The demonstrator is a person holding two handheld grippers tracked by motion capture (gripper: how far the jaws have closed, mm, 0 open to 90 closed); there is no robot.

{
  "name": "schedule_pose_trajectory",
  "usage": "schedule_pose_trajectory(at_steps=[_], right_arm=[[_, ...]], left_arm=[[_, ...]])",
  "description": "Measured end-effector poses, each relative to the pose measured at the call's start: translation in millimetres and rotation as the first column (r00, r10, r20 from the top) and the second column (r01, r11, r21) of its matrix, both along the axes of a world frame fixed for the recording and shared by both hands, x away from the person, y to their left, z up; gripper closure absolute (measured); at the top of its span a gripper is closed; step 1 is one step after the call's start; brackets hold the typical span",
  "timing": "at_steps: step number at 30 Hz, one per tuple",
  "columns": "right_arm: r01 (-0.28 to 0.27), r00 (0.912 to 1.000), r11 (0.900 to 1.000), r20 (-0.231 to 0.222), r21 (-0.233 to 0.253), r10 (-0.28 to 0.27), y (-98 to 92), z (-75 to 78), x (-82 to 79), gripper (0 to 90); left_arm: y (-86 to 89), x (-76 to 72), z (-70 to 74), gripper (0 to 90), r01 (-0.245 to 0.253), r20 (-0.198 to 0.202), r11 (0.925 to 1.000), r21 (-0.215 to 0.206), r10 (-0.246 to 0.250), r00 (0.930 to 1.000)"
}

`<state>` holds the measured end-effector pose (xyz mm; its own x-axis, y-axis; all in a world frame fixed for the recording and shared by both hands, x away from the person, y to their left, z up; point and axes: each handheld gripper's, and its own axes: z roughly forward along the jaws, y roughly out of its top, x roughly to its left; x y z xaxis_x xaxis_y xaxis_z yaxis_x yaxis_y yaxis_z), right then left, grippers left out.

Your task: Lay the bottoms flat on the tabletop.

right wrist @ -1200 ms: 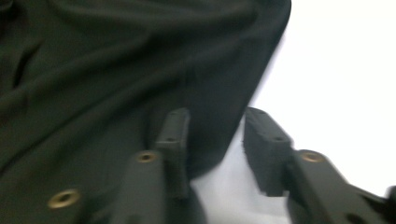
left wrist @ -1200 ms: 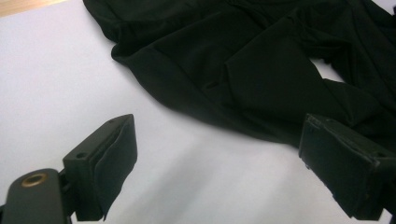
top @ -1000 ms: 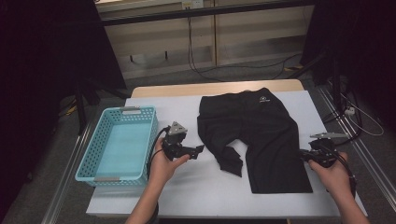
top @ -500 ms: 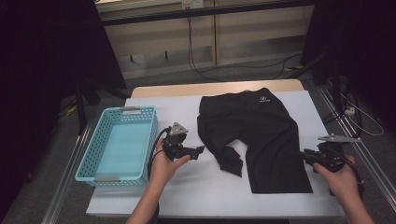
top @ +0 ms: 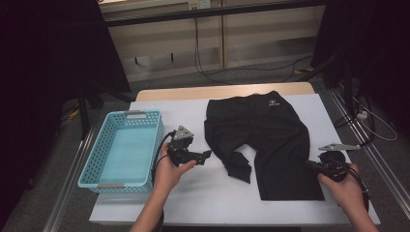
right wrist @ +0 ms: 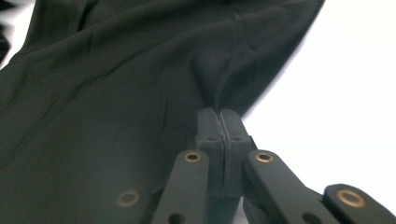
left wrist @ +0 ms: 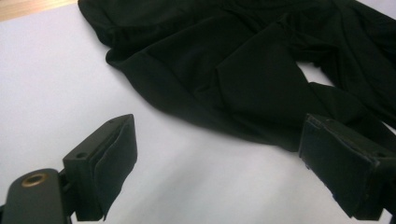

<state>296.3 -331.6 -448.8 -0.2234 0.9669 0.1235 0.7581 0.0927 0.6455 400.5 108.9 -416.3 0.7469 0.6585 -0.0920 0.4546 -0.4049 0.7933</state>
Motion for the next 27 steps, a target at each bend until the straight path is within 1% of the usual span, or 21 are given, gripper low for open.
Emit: schedule_pose_trajectory(at_steps=[2,3,4,5,6,7,8,9,10,12,13,14,16,17,18,20,23,24,25,26,27], right_arm=[[0.026,0.9997,1.0,-0.003,-0.007,-0.026,-13.3,3.3,-5.6,89.6],[0.026,0.9997,1.0,-0.003,-0.007,-0.026,-13.3,3.3,-5.6,89.6],[0.056,0.9984,0.998,-0.003,-0.039,-0.056,-22.0,5.8,-10.7,89.6],[0.056,0.9984,0.998,-0.003,-0.039,-0.056,-22.0,5.8,-10.7,89.6],[0.074,0.9973,0.996,0.008,-0.049,-0.073,-29.8,6.4,-14.9,88.6],[0.079,0.9968,0.996,0.014,-0.052,-0.078,-32.4,6.0,-16.6,84.5],[0.08,0.9967,0.995,0.018,-0.06,-0.079,-33.4,4.9,-17.9,75.8],[0.08,0.9967,0.995,0.018,-0.06,-0.079,-33.4,4.9,-17.9,75.8],[0.077,0.9971,0.995,0.009,-0.058,-0.076,-31.9,1.9,-20.8,70.8],[0.077,0.997,0.995,0.015,-0.057,-0.076,-31.5,1.6,-21.9,68.7],[0.083,0.9965,0.995,0.004,-0.057,-0.083,-31.4,3.4,-22.9,61.7],[0.083,0.9965,0.995,0.004,-0.057,-0.083,-31.4,3.4,-22.9,61.7],[0.084,0.9964,0.994,-0.008,-0.063,-0.084,-32.2,3.8,-25.6,68.0],[0.082,0.9966,0.994,-0.001,-0.067,-0.083,-32.1,3.4,-27.5,73.2],[0.082,0.9966,0.994,-0.001,-0.067,-0.083,-32.1,3.4,-27.5,73.2],[0.069,0.9975,0.996,-0.01,-0.058,-0.07,-33.5,4.4,-31.0,87.9],[0.074,0.9971,0.994,-0.008,-0.075,-0.075,-36.8,4.9,-34.8,89.2],[0.079,0.9968,0.993,-0.002,-0.084,-0.08,-37.4,5.8,-34.9,88.0],[0.078,0.9969,0.991,0.018,-0.109,-0.077,-36.1,7.2,-34.9,84.3],[0.067,0.9968,0.985,0.053,-0.161,-0.06,-26.9,13.1,-34.5,73.1],[0.055,0.9968,0.986,0.066,-0.158,-0.045,-20.7,16.2,-33.9,67.5]], left_arm=[[1.4,-0.9,1.6,11.8,-0.002,0.003,1.0,-0.001,0.002,1.0],[1.4,-0.9,1.6,11.7,-0.002,0.003,1.0,-0.001,0.002,1.0],[3.2,-1.1,2.4,11.8,-0.002,0.007,1.0,-0.002,0.002,1.0],[3.2,-1.1,2.4,11.8,-0.002,0.007,1.0,-0.002,0.002,1.0],[4.0,-1.5,2.6,11.8,-0.005,0.009,1.0,-0.001,0.005,0.9999],[4.8,-2.1,2.8,11.8,-0.007,0.007,1.0,-0.003,0.007,0.9999],[5.8,-3.4,3.3,11.8,-0.007,0.006,1.0,0.003,0.007,1.0],[5.8,-3.4,3.3,11.8,-0.007,0.006,1.0,0.003,0.007,1.0],[5.8,-5.1,4.0,11.7,-0.005,-0.003,1.0,0.001,0.005,1.0],[5.9,-6.2,4.3,11.8,-0.002,0.001,1.0,0.004,0.002,1.0],[6.1,-7.6,4.4,11.7,0.0,-0.003,0.9999,0.01,0.0,1.0],[6.0,-9.1,4.1,11.7,0.003,-0.008,0.9999,0.013,-0.003,1.0],[8.1,-12.6,2.1,11.8,0.009,-0.002,0.9994,0.033,-0.009,1.0],[8.1,-12.6,2.1,11.8,0.009,-0.002,0.9994,0.033,-0.009,1.0],[9.0,-13.8,0.9,11.8,0.009,-0.004,0.9993,0.037,-0.009,1.0],[11.1,-15.9,-1.6,11.8,0.013,-0.013,0.9989,0.044,-0.013,0.9998],[14.0,-16.8,-3.8,11.8,0.009,-0.021,0.9992,0.038,-0.009,0.9997],[14.4,-17.0,-3.8,11.8,0.007,-0.019,0.9994,0.034,-0.006,0.9998],[14.6,-17.1,-3.5,11.7,0.009,-0.018,0.9995,0.03,-0.008,0.9998],[14.4,-17.1,-2.1,11.7,0.012,-0.012,0.9996,0.027,-0.011,0.9999],[14.0,-17.0,-1.6,11.7,0.013,-0.01,0.9997,0.022,-0.012,0.9999]])
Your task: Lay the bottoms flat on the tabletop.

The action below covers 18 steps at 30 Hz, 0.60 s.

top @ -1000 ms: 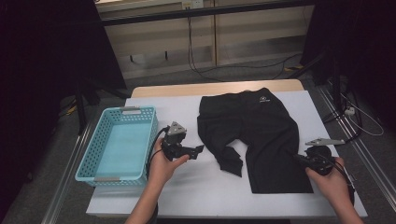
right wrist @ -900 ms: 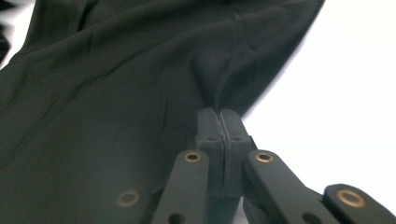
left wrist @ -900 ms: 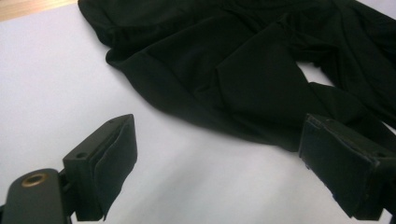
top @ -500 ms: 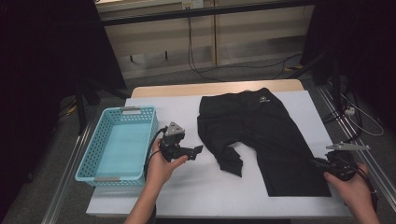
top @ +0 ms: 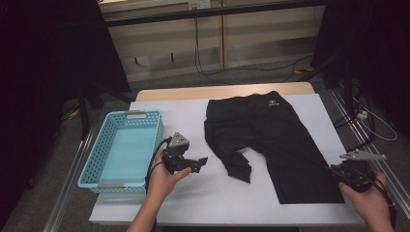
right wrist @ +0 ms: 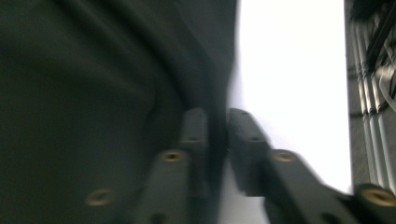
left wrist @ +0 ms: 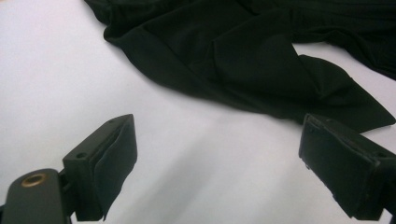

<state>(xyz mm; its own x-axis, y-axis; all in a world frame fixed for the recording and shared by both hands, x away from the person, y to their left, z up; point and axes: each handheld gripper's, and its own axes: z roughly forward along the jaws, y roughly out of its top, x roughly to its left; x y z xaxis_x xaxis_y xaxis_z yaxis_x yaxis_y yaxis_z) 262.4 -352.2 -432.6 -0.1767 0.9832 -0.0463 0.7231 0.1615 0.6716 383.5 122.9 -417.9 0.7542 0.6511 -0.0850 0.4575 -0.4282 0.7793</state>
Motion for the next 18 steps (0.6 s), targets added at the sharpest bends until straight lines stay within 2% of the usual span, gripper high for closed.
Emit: schedule_pose_trajectory(at_steps=[1,2,4,5,6,7,8,9,10,11,12,13,14,16,18], right_arm=[[-0.017,0.9998,1.0,0.013,0.014,0.017,7.0,2.8,0.9,62.8],[-0.017,0.9998,1.0,0.013,0.014,0.017,7.0,2.8,0.9,62.8],[-0.075,0.9968,0.995,0.032,0.059,0.073,22.0,5.8,4.2,59.5],[-0.11,0.9935,0.991,0.036,0.075,0.108,38.1,5.8,8.3,54.7],[-0.11,0.9935,0.991,0.036,0.075,0.108,38.1,5.8,8.3,54.7],[-0.146,0.9891,0.987,0.031,0.063,0.144,54.3,3.1,13.2,54.5],[-0.146,0.9891,0.987,0.031,0.063,0.144,54.3,3.1,13.2,54.5],[-0.163,0.9864,0.984,0.029,0.068,0.162,62.1,1.0,15.1,54.9],[-0.198,0.9802,0.978,0.025,0.069,0.196,77.7,-2.5,17.9,56.3],[-0.198,0.9802,0.978,0.025,0.069,0.196,77.7,-2.5,17.9,56.3],[-0.238,0.9712,0.969,0.022,0.068,0.237,92.2,-5.3,20.0,59.5],[-0.238,0.9712,0.969,0.022,0.068,0.237,92.2,-5.3,20.0,59.5],[-0.265,0.9641,0.96,0.012,0.087,0.265,104.5,-7.4,21.4,61.6],[-0.277,0.9608,0.957,0.013,0.082,0.277,109.2,-8.3,21.9,62.7],[-0.304,0.9522,0.949,-0.005,0.08,0.305,120.2,-11.9,19.9,66.0]], left_arm=[[-0.5,0.2,0.1,11.6,0.0,0.004,1.0,-0.001,0.0,1.0],[-0.5,0.2,0.1,11.6,0.0,0.004,1.0,-0.001,0.0,1.0],[-1.5,0.7,-0.2,11.6,0.003,0.005,1.0,0.003,-0.003,1.0],[-2.2,1.1,-0.5,11.6,0.007,0.007,1.0,0.006,-0.007,1.0],[-2.2,1.1,-0.5,11.6,0.007,0.007,1.0,0.006,-0.007,1.0],[-2.5,0.8,-0.2,11.5,0.006,0.002,1.0,0.002,-0.006,1.0],[-2.5,0.8,-0.2,11.5,0.006,0.002,1.0,0.002,-0.006,1.0],[-2.7,0.7,-0.2,11.5,0.006,0.003,1.0,0.001,-0.006,1.0],[-2.7,0.8,0.3,11.5,0.008,0.009,0.9999,0.006,-0.008,0.9999],[-2.7,0.8,0.3,11.5,0.008,0.009,0.9999,0.006,-0.008,0.9999],[-2.6,1.0,-0.1,11.5,0.006,0.005,1.0,0.003,-0.006,1.0],[-2.6,1.0,-0.1,11.5,0.006,0.005,1.0,0.003,-0.006,1.0],[-1.5,1.2,-0.6,11.5,0.0,0.01,0.9999,0.01,0.0,0.9999],[-0.6,0.9,-0.8,11.5,-0.001,0.009,0.9999,0.012,0.001,1.0],[1.8,-0.4,0.1,11.5,-0.009,0.014,0.9999,0.013,0.009,0.9999]])
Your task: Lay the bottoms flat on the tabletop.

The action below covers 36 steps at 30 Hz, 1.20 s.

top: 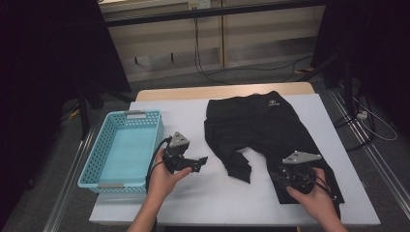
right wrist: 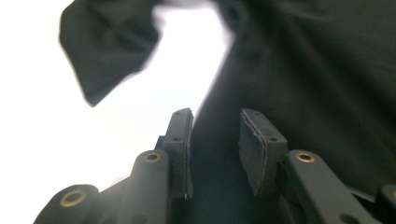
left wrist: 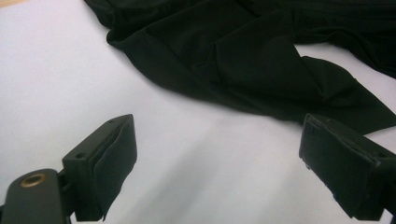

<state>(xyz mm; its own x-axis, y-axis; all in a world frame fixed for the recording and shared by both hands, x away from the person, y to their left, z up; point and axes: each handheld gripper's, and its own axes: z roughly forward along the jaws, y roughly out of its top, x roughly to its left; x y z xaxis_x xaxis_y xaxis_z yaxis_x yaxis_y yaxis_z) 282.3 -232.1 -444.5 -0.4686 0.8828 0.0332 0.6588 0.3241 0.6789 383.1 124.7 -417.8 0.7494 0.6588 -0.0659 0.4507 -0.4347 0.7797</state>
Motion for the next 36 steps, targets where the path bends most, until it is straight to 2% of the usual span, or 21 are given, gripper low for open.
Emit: schedule_pose_trajectory(at_steps=[3,6,7,13,20,22,23,24,25,26,27,28,29,30,31,32,33,36], right_arm=[[-0.029,0.9993,0.999,-0.022,-0.026,0.028,4.5,-4.2,-1.9,67.8],[-0.061,0.9981,0.997,-0.016,-0.044,0.06,7.2,-4.0,-5.5,87.3],[-0.063,0.9979,0.997,-0.017,-0.046,0.063,7.6,-3.6,-5.8,88.5],[-0.099,0.9941,0.995,-0.044,-0.006,0.099,10.5,-2.0,-13.9,89.2],[-0.134,0.9894,0.991,-0.057,0.004,0.134,12.6,-0.4,-22.3,88.8],[-0.135,0.9893,0.991,-0.054,0.019,0.136,12.1,-0.6,-23.8,84.4],[-0.135,0.9894,0.991,-0.051,0.018,0.136,11.6,-0.4,-24.3,78.9],[-0.135,0.9894,0.991,-0.051,0.018,0.136,11.6,-0.4,-24.3,78.9],[-0.127,0.9914,0.992,-0.028,0.025,0.128,9.5,1.7,-25.3,73.7],[-0.127,0.9914,0.992,-0.028,0.025,0.128,9.5,1.7,-25.3,73.7],[-0.111,0.9938,0.993,0.003,0.029,0.111,4.8,6.4,-25.7,67.0],[-0.111,0.9938,0.993,0.003,0.029,0.111,4.8,6.4,-25.7,67.0],[-0.093,0.9954,0.995,0.024,0.026,0.093,0.9,8.9,-25.4,65.6],[-0.043,0.9979,0.999,0.049,0.022,0.042,-10.4,12.2,-23.7,59.4],[-0.043,0.9979,0.999,0.049,0.022,0.042,-10.4,12.2,-23.7,59.4],[0.012,0.9978,1.0,0.066,-0.002,-0.012,-24.4,11.9,-21.1,57.7],[0.012,0.9978,1.0,0.066,-0.002,-0.012,-24.4,11.9,-21.1,57.7],[0.116,0.9901,0.992,0.085,-0.047,-0.111,-52.5,7.5,-16.1,52.6]], left_arm=[[1.1,-0.7,0.8,11.5,-0.007,0.0,0.9999,-0.015,0.007,1.0],[3.6,-0.8,1.7,11.5,-0.014,0.003,0.9999,-0.007,0.014,0.9999],[4.7,-0.3,1.5,11.5,-0.013,0.005,0.9999,-0.004,0.013,0.9999],[0.7,1.4,2.2,11.5,-0.005,0.01,1.0,-0.002,0.005,0.9999],[-3.7,2.8,0.9,11.5,0.008,0.005,0.9999,0.008,-0.008,1.0],[-5.9,3.3,1.0,11.5,0.011,0.006,0.9999,0.001,-0.011,0.9999],[-6.7,3.6,1.2,11.5,0.016,0.004,0.9999,0.005,-0.016,0.9999],[-7.6,4.1,0.9,11.5,0.019,0.008,0.9998,0.008,-0.019,0.9998],[-8.7,4.2,0.4,11.5,0.019,0.003,0.9998,0.005,-0.019,0.9998],[-9.3,4.6,0.4,11.5,0.023,0.003,0.9997,0.01,-0.023,0.9997],[-9.9,5.0,0.1,11.5,0.027,0.004,0.9996,0.013,-0.027,0.9996],[-10.7,5.1,0.0,11.5,0.027,0.003,0.9995,0.014,-0.027,0.9996],[-11.3,5.3,-0.1,11.5,0.028,0.003,0.9995,0.013,-0.028,0.9996],[-11.8,5.5,-0.2,11.5,0.03,0.003,0.9995,0.012,-0.03,0.9996],[-12.4,5.5,-0.2,11.5,0.031,0.002,0.9995,0.01,-0.031,0.9995],[-12.8,5.6,0.1,11.5,0.031,0.001,0.9995,0.007,-0.031,0.9995],[-12.8,5.6,0.1,11.5,0.031,0.001,0.9995,0.007,-0.031,0.9995],[-13.0,5.9,0.2,11.5,0.031,0.005,0.9995,0.009,-0.031,0.9995]])
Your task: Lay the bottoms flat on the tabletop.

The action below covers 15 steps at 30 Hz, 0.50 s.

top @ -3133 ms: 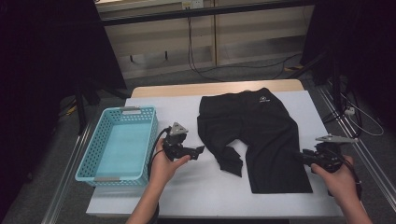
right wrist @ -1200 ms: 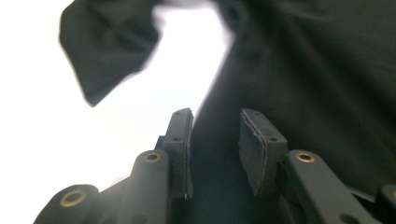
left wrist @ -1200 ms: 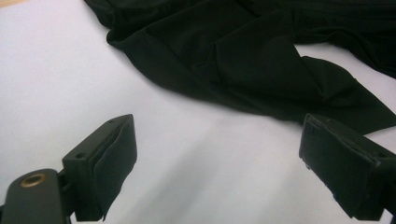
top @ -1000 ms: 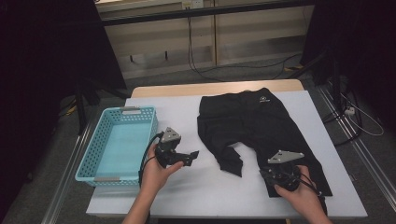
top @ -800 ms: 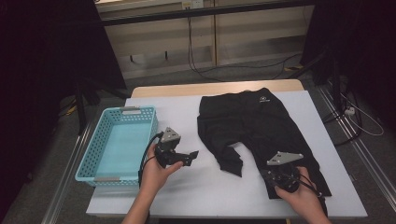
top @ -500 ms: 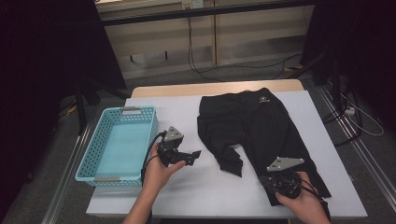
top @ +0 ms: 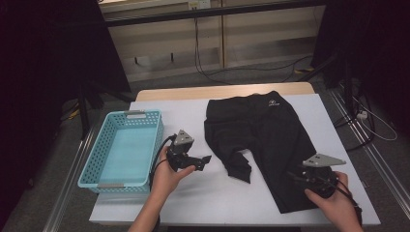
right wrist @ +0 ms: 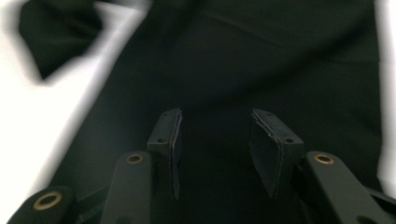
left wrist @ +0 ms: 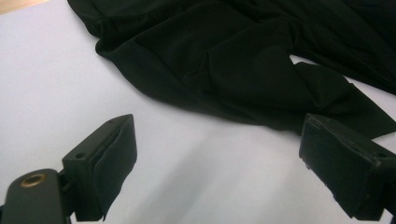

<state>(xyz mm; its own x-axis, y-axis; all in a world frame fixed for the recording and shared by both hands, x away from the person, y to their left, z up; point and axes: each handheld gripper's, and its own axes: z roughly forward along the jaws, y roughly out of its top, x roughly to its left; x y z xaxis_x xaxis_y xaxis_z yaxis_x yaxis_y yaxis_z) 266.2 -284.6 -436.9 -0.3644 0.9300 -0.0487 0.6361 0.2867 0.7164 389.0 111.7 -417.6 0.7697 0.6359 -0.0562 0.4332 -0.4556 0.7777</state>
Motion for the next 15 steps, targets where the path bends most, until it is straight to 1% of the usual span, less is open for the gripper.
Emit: schedule_pose_trajectory(at_steps=[2,3,4,7,8,11,13,14,15], right_arm=[[0.066,0.9978,0.997,0.003,-0.028,-0.066,-12.6,-1.6,1.7,52.5],[0.066,0.9978,0.997,0.003,-0.028,-0.066,-12.6,-1.6,1.7,52.5],[0.109,0.994,0.993,0.008,-0.038,-0.109,-23.1,-3.0,3.1,52.8],[0.157,0.9876,0.987,0.0,-0.041,-0.157,-35.8,-5.9,4.0,53.3],[0.157,0.9876,0.987,0.0,-0.041,-0.157,-35.8,-5.9,4.0,53.3],[0.193,0.981,0.98,-0.007,-0.05,-0.194,-45.1,-7.8,2.5,53.9],[0.204,0.9786,0.978,-0.016,-0.042,-0.205,-50.9,-9.2,1.1,58.2],[0.208,0.9774,0.977,-0.029,-0.035,-0.209,-53.5,-10.2,0.4,61.1],[0.211,0.976,0.977,-0.049,-0.027,-0.212,-57.6,-12.7,-1.0,68.1]], left_arm=[[-0.9,0.2,-0.5,11.5,0.002,-0.001,1.0,0.005,-0.002,1.0],[-0.9,0.2,-0.5,11.5,0.002,-0.001,1.0,0.005,-0.002,1.0],[-1.7,0.4,-1.1,11.5,0.004,-0.003,1.0,0.005,-0.004,1.0],[-2.2,0.6,-1.1,11.5,0.006,-0.005,1.0,0.007,-0.006,1.0],[-2.2,0.6,-1.1,11.5,0.006,-0.005,1.0,0.007,-0.006,1.0],[-2.2,1.0,-0.8,11.5,0.006,-0.002,1.0,0.007,-0.006,1.0],[-2.3,1.3,-1.0,11.5,0.007,-0.002,0.9999,0.009,-0.007,1.0],[-2.5,1.5,-1.4,11.5,0.006,-0.001,0.9999,0.008,-0.006,1.0],[-2.7,1.6,-1.7,11.5,0.007,-0.002,0.9999,0.01,-0.007,1.0]])
